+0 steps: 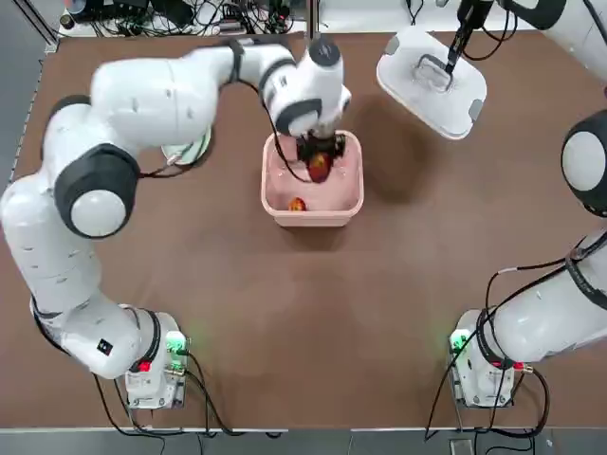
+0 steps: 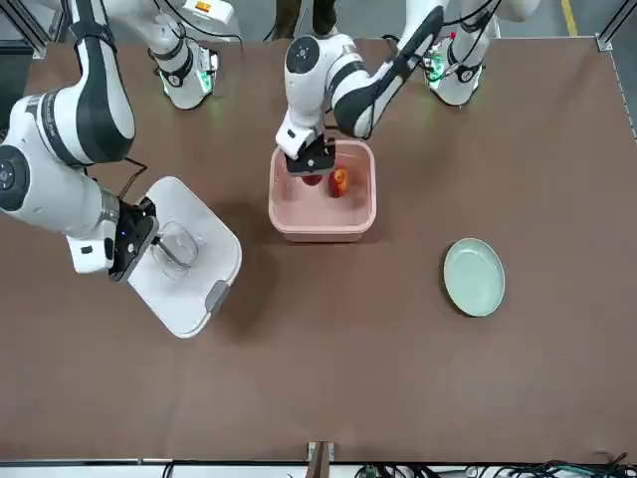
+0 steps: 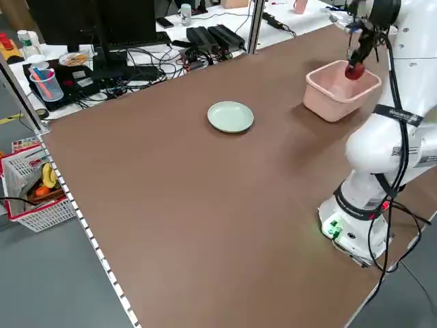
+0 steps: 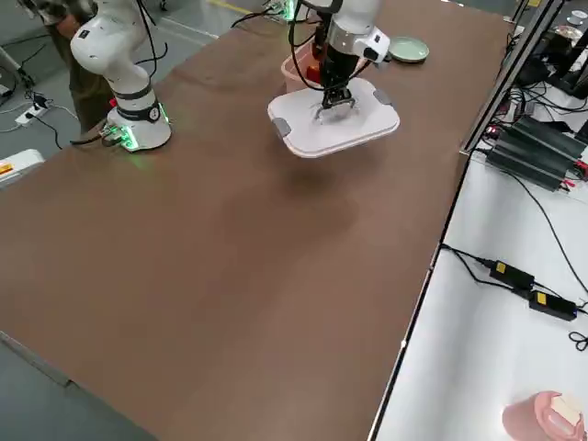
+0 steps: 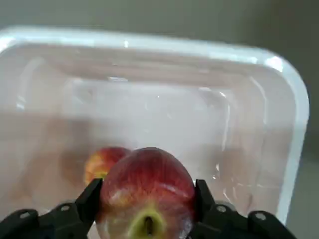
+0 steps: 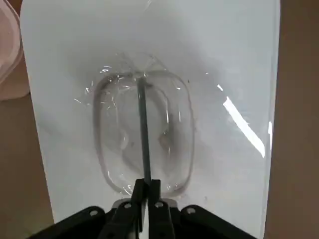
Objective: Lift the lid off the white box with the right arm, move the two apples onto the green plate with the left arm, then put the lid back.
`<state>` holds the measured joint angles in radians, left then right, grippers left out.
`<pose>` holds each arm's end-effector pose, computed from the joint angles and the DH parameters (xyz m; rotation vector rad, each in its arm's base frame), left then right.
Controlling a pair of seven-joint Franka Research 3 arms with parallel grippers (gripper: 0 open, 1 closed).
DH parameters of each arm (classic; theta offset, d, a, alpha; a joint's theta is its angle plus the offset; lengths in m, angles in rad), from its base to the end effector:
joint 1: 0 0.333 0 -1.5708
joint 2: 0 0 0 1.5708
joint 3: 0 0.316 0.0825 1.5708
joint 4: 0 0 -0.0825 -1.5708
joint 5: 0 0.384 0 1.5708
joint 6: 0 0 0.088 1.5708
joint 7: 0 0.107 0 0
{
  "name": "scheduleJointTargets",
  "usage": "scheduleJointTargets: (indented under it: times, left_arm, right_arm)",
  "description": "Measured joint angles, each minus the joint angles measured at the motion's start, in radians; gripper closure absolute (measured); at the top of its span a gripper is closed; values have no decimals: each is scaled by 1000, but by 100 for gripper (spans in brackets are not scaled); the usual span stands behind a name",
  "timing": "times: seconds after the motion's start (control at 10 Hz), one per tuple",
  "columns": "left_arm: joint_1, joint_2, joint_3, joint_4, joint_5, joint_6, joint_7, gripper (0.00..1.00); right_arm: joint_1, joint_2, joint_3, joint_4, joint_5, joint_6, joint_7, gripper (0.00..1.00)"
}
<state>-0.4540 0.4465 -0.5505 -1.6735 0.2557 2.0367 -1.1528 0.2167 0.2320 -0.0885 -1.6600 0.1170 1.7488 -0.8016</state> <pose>0.3983 -0.5263 0.3746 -3.1306 -0.1156 0.0088 0.6083 0.0931 0.4610 -2.7028 -1.3086 0.1554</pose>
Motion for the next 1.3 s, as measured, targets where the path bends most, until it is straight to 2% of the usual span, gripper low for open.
scheduleJointTargets:
  times: [0.3, 0.5, 0.7, 0.9, 1.1, 1.3]
  left_arm:
    - [236, -113, 5, -13, -54, -144, 323, 20]
    - [431, -147, 7, -61, -56, -150, 555, 20]
    - [612, -147, 9, -124, -56, -87, 779, 20]
    - [767, -133, 11, -187, -39, 21, 974, 20]
    - [890, -67, 13, -232, 39, 140, 1062, 20]
    - [962, 39, 14, -235, 154, 227, 1071, 20]
  right_arm:
    - [0, 0, 2, 0, 0, -1, -4, 94]
    - [0, 0, 4, 0, 0, -1, -6, 94]
    - [0, 0, 5, 0, 0, -2, -8, 94]
    - [0, 0, 6, 0, 0, -3, -9, 94]
    - [0, 0, 7, 0, 0, -3, -11, 94]
    - [0, 0, 7, 0, 0, -4, -12, 94]
